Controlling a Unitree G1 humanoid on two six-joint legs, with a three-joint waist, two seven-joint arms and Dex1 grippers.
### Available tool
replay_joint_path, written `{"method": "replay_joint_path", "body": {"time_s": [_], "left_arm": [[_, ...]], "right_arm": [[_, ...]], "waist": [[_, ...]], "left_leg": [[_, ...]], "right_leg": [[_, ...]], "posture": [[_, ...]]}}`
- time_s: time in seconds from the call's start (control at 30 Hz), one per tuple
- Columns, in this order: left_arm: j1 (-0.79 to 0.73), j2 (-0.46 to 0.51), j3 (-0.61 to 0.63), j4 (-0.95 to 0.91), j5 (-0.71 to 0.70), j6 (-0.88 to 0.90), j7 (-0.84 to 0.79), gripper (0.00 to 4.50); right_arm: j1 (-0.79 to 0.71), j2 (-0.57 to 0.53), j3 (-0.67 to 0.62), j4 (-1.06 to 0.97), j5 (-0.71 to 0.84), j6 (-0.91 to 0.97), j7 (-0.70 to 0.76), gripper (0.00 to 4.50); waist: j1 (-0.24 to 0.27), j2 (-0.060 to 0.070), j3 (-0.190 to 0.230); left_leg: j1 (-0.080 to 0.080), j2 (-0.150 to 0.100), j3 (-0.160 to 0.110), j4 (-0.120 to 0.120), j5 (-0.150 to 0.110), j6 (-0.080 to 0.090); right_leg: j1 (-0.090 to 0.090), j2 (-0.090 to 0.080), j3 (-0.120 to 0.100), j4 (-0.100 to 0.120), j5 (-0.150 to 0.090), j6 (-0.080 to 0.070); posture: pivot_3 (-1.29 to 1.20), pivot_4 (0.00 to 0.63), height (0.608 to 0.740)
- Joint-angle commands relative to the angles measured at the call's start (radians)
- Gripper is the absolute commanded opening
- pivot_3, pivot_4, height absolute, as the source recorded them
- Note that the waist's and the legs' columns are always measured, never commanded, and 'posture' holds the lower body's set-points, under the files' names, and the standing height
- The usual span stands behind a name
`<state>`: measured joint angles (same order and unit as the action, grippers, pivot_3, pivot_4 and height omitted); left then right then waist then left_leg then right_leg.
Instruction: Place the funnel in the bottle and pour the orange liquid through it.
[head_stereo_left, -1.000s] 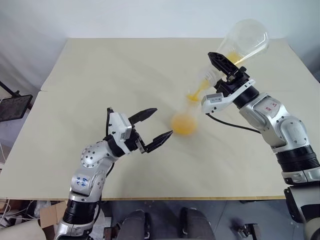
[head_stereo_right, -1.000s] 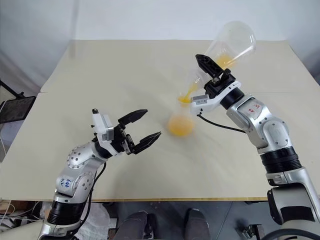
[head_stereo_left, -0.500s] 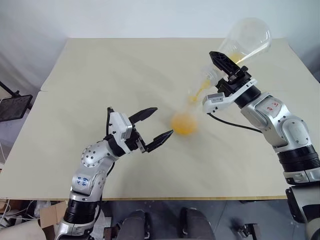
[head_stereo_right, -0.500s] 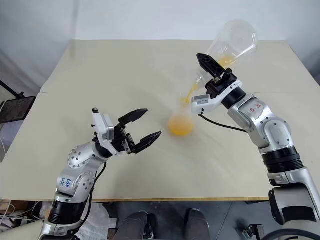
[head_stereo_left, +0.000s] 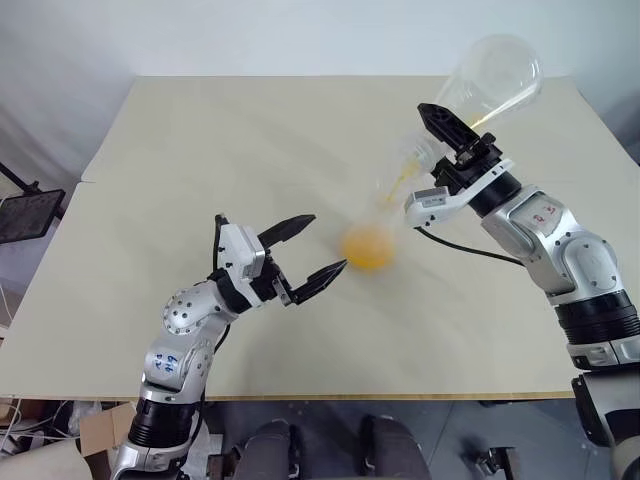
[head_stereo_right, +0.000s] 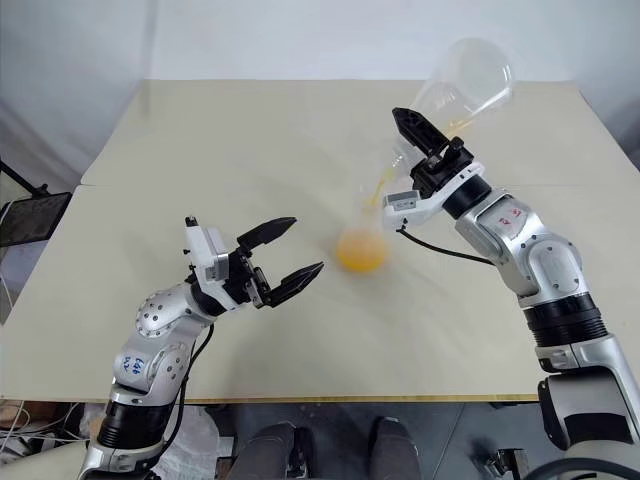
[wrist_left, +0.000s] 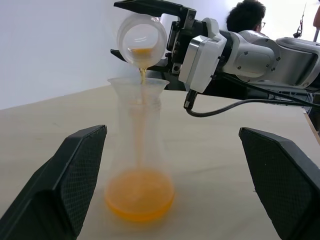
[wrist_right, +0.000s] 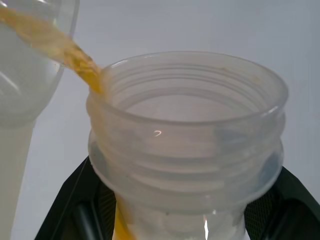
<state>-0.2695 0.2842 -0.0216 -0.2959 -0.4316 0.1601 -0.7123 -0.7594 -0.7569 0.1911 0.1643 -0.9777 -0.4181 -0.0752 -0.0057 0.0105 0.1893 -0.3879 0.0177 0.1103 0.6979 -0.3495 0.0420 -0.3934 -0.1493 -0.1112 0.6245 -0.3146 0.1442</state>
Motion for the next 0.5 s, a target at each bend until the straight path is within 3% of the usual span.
{"method": "replay_joint_path", "body": {"time_s": [0.03, 0.5], "left_arm": [[-0.008, -0.009, -0.011, -0.016, 0.003, -0.025, 0.007, 4.50], [-0.006, -0.018, -0.016, -0.017, 0.007, -0.027, 0.013, 4.50]], "right_arm": [[-0.002, -0.024, 0.002, -0.013, -0.001, -0.019, -0.031, 2.65], [-0.011, -0.032, 0.012, 0.012, -0.018, -0.023, -0.057, 2.65]], "waist": [[0.000, 0.000, 0.000], [0.000, 0.000, 0.000]], "left_leg": [[0.000, 0.000, 0.000, 0.000, 0.000, 0.000], [0.000, 0.000, 0.000, 0.000, 0.000, 0.000]], "right_leg": [[0.000, 0.000, 0.000, 0.000, 0.000, 0.000], [0.000, 0.000, 0.000, 0.000, 0.000, 0.000]], "posture": [[0.00, 0.150, 0.740], [0.00, 0.150, 0.740]]}}
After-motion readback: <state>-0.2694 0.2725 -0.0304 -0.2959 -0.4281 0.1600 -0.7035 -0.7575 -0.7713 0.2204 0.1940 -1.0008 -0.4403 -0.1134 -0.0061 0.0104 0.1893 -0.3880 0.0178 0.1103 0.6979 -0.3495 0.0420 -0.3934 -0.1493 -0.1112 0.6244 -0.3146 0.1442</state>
